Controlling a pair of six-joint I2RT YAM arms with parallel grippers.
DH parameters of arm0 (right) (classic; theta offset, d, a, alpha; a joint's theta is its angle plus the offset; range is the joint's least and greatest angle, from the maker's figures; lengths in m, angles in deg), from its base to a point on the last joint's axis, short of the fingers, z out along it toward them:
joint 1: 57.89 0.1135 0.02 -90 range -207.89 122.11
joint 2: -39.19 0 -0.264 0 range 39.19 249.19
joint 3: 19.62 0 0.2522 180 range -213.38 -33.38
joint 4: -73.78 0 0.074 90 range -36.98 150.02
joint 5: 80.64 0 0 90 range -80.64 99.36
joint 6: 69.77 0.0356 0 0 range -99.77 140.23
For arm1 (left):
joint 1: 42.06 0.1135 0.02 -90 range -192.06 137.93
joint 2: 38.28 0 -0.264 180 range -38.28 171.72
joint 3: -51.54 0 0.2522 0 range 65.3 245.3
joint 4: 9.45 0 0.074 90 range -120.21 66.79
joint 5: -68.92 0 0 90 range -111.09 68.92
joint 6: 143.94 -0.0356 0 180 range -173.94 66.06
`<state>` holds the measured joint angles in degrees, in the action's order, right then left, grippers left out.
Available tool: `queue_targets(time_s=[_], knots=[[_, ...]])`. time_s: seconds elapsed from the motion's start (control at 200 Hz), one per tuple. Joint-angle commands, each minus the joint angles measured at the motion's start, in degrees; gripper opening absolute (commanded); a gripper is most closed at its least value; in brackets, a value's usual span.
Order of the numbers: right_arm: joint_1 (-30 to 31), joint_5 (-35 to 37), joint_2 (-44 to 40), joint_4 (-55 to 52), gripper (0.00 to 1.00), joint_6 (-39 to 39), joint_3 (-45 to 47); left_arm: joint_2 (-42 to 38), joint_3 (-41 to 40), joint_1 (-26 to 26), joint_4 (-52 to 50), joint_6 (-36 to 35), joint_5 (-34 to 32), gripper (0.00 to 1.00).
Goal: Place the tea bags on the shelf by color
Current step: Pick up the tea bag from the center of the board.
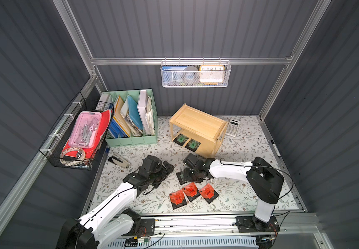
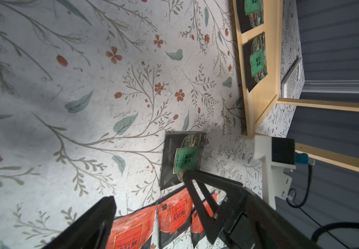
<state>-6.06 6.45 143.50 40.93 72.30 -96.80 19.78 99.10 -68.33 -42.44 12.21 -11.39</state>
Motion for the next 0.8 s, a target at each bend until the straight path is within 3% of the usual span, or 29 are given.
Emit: queue_targets(time_s=[0.0, 0.285, 0.45, 0.795], knots=[[-2.2, 1.2, -1.8, -1.0, 0.59, -1.7, 1.7, 1.6, 1.8, 0.3, 1.9, -2.2, 1.5, 1.00], [-3.1, -3.8, -3.7, 2.2, 0.57, -4.1, 1.5, 3.2, -0.4, 0.3, 5.9, -2.3, 2.9, 0.99], [-3.0, -7.0, -2.8, 4.4, 0.48, -2.2, 2.1, 2.8, -3.9, 0.3, 10.3, 1.0, 3.4, 0.96], [-3.0, -8.0, -0.4, 5.4, 0.45, 1.3, 3.3, 6.3, -6.6, 0.3, 16.9, 3.7, 6.1, 0.90]])
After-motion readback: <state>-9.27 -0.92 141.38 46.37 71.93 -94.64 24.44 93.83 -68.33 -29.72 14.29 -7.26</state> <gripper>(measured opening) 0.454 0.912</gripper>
